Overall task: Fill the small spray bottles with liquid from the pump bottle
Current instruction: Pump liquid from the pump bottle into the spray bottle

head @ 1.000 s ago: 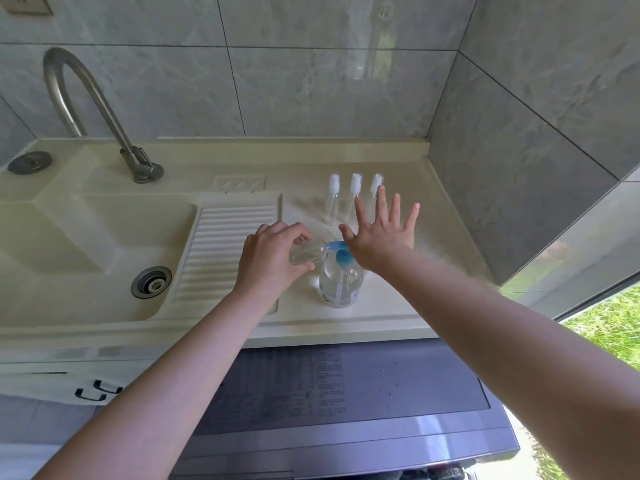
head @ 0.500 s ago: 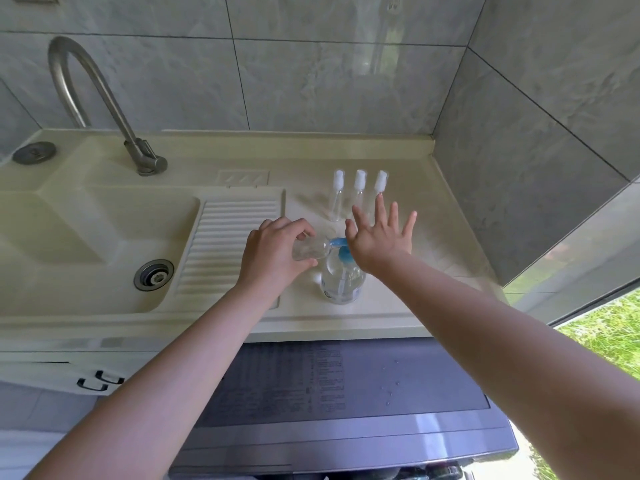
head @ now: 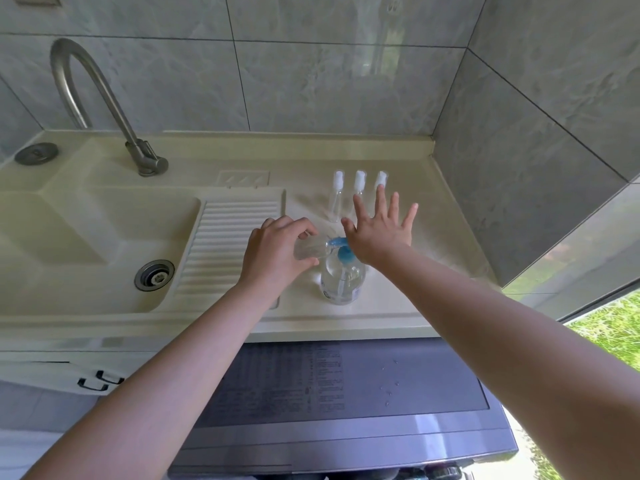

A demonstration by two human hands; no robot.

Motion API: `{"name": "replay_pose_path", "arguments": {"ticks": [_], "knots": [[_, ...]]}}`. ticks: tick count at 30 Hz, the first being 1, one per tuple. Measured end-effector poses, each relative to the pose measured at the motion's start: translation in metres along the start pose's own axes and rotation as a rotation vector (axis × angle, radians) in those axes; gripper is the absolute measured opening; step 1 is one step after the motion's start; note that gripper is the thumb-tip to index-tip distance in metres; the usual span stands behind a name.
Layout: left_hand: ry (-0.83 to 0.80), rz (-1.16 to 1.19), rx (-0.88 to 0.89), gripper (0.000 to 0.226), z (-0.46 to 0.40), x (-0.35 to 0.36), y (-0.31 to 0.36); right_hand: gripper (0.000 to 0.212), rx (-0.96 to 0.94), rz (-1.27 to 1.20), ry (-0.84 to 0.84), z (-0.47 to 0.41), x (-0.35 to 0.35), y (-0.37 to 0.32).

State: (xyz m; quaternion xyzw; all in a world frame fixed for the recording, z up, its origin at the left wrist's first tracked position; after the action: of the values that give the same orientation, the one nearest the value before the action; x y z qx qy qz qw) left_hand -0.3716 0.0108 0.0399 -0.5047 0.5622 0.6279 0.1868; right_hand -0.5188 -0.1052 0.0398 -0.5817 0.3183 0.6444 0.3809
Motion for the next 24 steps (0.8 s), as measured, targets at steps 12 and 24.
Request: {"name": "replay_pose_path", "arguments": {"ticks": [12, 24], "knots": [[0.000, 0.016, 0.002, 0.044, 0.000, -0.001, -0.002, 0.060, 0.004, -0.012, -0.002, -0.005, -0.001, 0.000], [-0.004, 0.008, -0.004, 0.044, 0.001, 0.000, -0.002, 0.058, -0.024, 0.031, 0.029, -0.004, -0.001, 0.000]]}}
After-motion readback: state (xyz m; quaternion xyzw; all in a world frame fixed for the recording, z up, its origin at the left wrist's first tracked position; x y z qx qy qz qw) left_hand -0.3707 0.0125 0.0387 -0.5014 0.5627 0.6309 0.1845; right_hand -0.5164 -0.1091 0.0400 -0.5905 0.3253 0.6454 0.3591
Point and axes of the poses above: each hand's wrist, its own z-axis away from the middle knuckle, its own x-axis out of the palm, y = z × x, the point moved 2 cm from there along -z, towards the middle knuckle, and after that the axes turned 10 degrees about -x, right-handed, at the moved point
